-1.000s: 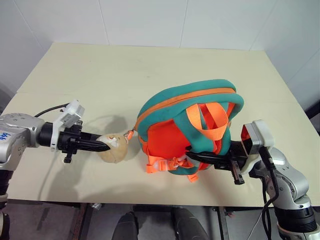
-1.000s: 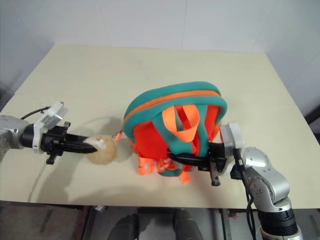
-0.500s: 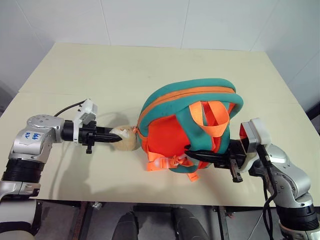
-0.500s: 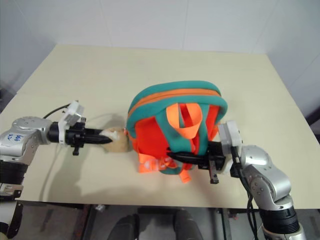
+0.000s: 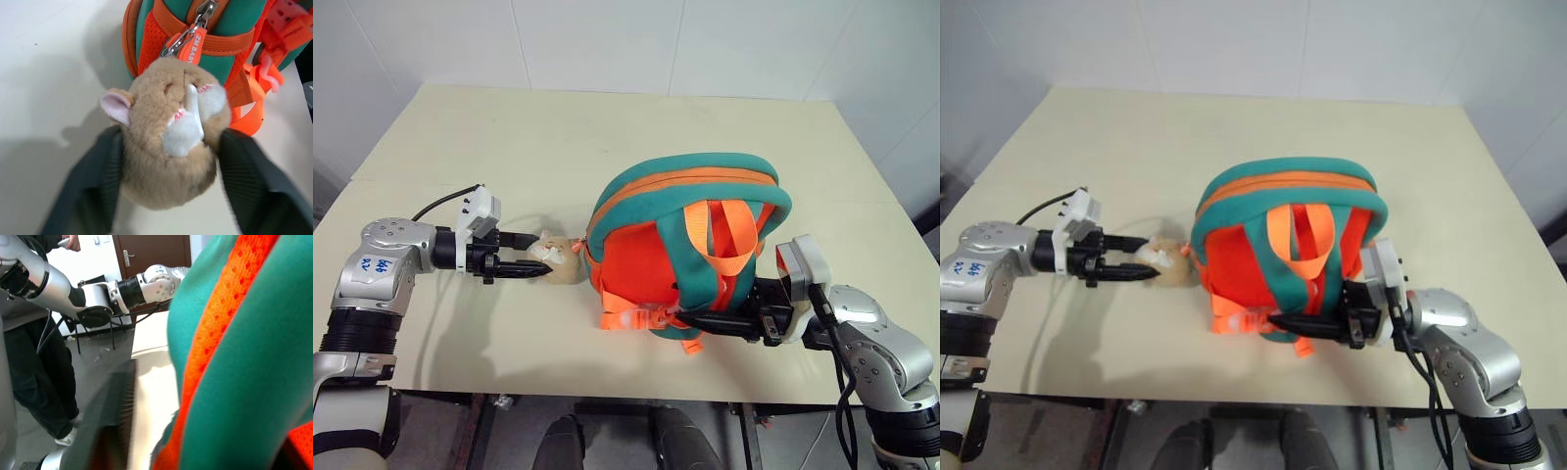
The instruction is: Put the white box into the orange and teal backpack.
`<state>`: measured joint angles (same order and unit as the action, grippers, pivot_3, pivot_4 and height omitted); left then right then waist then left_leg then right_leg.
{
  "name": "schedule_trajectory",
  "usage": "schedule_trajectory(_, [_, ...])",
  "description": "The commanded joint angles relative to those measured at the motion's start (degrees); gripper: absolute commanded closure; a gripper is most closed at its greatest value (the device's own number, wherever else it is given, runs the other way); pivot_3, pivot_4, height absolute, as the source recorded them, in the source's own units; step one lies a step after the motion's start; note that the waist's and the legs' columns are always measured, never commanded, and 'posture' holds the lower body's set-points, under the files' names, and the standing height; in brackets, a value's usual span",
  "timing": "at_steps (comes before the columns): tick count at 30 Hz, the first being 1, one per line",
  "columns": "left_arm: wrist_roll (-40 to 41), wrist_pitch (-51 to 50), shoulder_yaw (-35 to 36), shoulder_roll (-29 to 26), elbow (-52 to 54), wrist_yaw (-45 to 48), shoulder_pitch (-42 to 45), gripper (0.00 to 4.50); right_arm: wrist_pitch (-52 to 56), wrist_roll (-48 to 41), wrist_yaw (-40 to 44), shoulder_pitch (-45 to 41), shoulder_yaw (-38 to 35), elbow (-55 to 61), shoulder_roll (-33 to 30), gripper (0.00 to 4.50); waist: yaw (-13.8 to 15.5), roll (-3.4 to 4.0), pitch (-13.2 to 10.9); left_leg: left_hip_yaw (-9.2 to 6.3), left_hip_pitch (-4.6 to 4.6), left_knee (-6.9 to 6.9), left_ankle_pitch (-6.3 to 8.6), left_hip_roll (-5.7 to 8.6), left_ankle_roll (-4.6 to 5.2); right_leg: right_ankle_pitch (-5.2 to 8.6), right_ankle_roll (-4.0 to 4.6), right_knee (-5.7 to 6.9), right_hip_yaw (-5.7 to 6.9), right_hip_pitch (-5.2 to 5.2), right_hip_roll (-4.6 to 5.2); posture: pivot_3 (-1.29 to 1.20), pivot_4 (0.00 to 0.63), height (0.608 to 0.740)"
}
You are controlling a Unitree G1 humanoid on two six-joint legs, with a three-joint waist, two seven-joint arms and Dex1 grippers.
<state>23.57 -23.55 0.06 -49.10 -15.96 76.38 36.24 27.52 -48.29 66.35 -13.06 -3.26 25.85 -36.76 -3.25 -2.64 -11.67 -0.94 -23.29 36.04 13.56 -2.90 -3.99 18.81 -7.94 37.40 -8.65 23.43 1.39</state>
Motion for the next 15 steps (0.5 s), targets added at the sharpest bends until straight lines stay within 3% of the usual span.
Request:
schedule_trajectory(1, [-0.13, 2.38, 3.44, -2.06, -0.19, 0.13, 0.17, 0.19, -1.58, -0.12, 1.07, 0.52, -2.63, 1.30, -1.63, 0.87, 0.01, 0.00, 0.00, 0.00, 0.00, 0.00, 0.00, 0.00, 0.00, 0.00, 0.00, 0.00, 0.00, 0.00, 0.00, 0.00, 0.150, 0.740])
schedule_trajectory(4, [0.53, 4.17, 5.54, -3.21, -1.10, 1.24, -0.68, 0.00, -2.36, 0.36, 1.85, 1.13, -4.93, 0.35, -3.43, 0.04, 0.05, 0.00, 0.00, 0.00, 0.00, 0.01, 0.00, 0.00, 0.00, 0.00, 0.00, 0.00, 0.00, 0.00, 0.01, 0.00, 0.150, 0.740])
schedule_trajectory(11, [3.09, 8.89, 11.87, -5.72, -3.91, 5.82, -4.48, 0.00, -5.52, 5.26, 5.24, 6.03, -14.75, -5.86, -12.40, 0.04, 0.10, 0.00, 0.00, 0.03, 0.00, -0.05, 0.00, 0.00, 0.00, 0.03, 0.06, -0.03, 0.01, 0.01, 0.02, 0.00, 0.150, 0.740])
schedule_trajectory(15, [9.34, 9.55, 18.67, -5.69, -7.32, 11.86, -5.22, 0.00, -10.89, 9.87, 9.86, 11.07, -23.84, -14.19, -18.03, 0.04, 0.13, -0.01, 0.00, 0.05, 0.01, -0.04, 0.01, 0.00, 0.02, 0.04, 0.06, -0.05, 0.01, -0.01, 0.02, 0.00, 0.150, 0.740])
